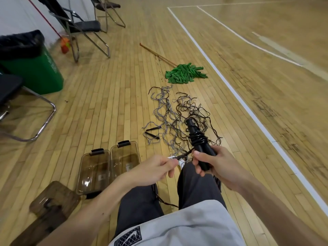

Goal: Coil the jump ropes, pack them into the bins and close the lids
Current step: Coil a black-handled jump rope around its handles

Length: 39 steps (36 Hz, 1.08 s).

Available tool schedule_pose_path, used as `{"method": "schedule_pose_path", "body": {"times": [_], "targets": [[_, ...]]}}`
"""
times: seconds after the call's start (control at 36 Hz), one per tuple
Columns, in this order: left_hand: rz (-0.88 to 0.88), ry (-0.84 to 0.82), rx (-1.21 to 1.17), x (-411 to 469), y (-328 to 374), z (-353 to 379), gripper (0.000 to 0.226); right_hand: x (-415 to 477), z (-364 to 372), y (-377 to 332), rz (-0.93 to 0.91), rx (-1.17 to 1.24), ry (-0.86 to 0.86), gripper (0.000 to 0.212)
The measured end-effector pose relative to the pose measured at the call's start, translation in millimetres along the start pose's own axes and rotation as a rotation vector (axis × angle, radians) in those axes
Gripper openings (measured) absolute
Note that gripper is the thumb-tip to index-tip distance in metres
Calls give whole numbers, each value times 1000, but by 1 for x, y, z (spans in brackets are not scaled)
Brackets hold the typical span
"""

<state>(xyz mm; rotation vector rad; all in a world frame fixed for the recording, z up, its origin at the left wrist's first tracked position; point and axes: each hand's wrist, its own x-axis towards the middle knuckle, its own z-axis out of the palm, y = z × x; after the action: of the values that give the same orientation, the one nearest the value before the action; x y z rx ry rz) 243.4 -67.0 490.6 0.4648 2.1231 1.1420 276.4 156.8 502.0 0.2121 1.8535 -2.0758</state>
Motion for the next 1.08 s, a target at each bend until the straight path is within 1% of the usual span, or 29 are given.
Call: {"method": "schedule_pose_path", "body": {"times": [0.08, 0.14, 0.25, 0.33, 0.44, 0.5, 0.58, 0.69, 0.81, 0.97, 1.08], "targets": [[40, 71, 315, -5, 7, -2, 45, 1, -2, 4, 30, -27, 30, 14], [56, 91, 481, -8, 14, -3, 46, 1, -2, 7, 51, -35, 34, 14], [67, 102, 720, -17, 30, -9, 44, 1, 0, 8, 72, -82, 28, 16], [109, 86, 920, -21, 46, -12, 42, 1, 2, 8, 72, -152, 21, 17], [182, 41, 1110, -24, 68, -13, 32, -1, 7, 7, 109, -214, -49, 15], [227, 15, 1167, -26, 76, -14, 27, -1, 9, 6, 142, -238, -93, 19], [278, -48, 1197, -26, 85, -14, 25, -4, 11, 3, 184, -293, -173, 27], [320, -149, 1184, -23, 95, -13, 27, -10, 14, -5, 216, -337, -304, 8], [343, -229, 1162, -17, 104, -17, 21, -13, 16, -10, 254, -424, -437, 9], [392, -278, 979, -1, 113, -28, 13, -16, 17, -22, 273, -540, -534, 12], [365, -300, 818, 9, 109, -31, 12, -19, 17, -24, 269, -602, -549, 11]]}}
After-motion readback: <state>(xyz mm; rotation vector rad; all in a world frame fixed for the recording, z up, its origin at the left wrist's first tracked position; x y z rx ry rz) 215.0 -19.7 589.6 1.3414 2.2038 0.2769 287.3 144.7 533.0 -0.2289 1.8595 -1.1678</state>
